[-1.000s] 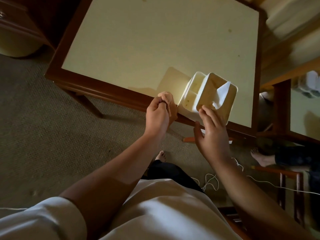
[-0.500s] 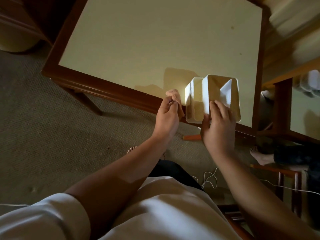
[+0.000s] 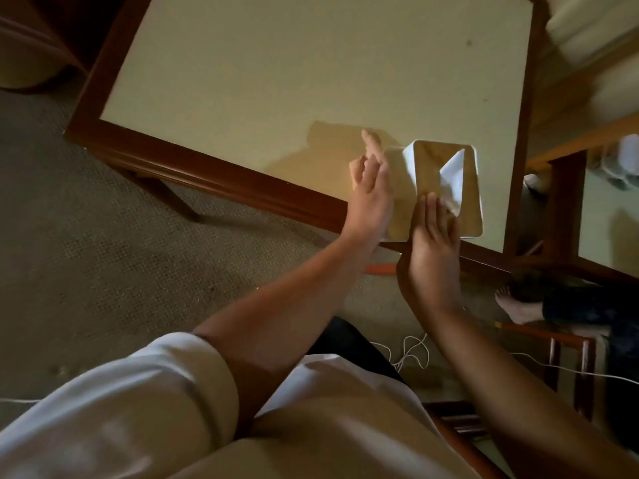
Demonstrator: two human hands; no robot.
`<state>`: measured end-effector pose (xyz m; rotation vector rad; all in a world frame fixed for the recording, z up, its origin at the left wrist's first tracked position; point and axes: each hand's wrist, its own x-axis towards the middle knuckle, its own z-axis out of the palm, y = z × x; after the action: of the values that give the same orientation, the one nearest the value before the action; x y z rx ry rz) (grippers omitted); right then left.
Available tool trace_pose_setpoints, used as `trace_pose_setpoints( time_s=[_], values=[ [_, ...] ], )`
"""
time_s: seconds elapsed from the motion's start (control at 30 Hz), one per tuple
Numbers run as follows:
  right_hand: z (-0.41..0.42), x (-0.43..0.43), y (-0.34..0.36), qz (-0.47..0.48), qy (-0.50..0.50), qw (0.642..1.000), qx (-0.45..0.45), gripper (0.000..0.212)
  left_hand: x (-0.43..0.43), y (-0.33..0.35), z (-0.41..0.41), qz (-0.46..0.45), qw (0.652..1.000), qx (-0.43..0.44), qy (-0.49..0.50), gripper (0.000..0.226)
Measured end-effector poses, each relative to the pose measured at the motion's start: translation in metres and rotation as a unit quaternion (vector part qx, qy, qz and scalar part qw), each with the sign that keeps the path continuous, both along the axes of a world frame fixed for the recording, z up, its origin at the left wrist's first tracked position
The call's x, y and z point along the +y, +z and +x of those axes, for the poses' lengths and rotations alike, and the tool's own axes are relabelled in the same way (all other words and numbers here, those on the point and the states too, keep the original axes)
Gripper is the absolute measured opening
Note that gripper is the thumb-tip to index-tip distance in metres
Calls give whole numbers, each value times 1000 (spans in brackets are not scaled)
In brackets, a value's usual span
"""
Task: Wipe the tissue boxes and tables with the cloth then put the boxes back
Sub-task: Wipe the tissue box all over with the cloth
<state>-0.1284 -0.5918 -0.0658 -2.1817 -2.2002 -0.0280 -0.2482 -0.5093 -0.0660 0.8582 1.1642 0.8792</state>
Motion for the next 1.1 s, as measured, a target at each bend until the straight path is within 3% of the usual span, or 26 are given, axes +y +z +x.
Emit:
trace_pose_setpoints(
  time_s=[0.13,0.3,0.4,0.53,0.73,0.93,1.1],
  values=[
    [1,-1,-3,11,-8,1000,20,61,-84,4,4,-55,997,-60,13,41],
    [-1,0,3,-6,-5,999,35,68,21,-9,0,-135,988,-42,66,35],
    [0,3,-1,-5,-5,999,37,68,23,-3,5,-109,990,15,82,51],
    [6,4,-8,2,-6,1000,25,58,-71,30,0,-94,995,24,33,37],
    [1,4,3,-8,-10,999,41,74,13,1,-1,-92,990,81,74,33],
    [1,4,0,2,-14,998,65,68,-65,11,-17,-81,986,145,-15,30],
    [0,4,4,-3,-7,998,56,66,-4,-2,-21,-97,976,194,3,39]
  ],
)
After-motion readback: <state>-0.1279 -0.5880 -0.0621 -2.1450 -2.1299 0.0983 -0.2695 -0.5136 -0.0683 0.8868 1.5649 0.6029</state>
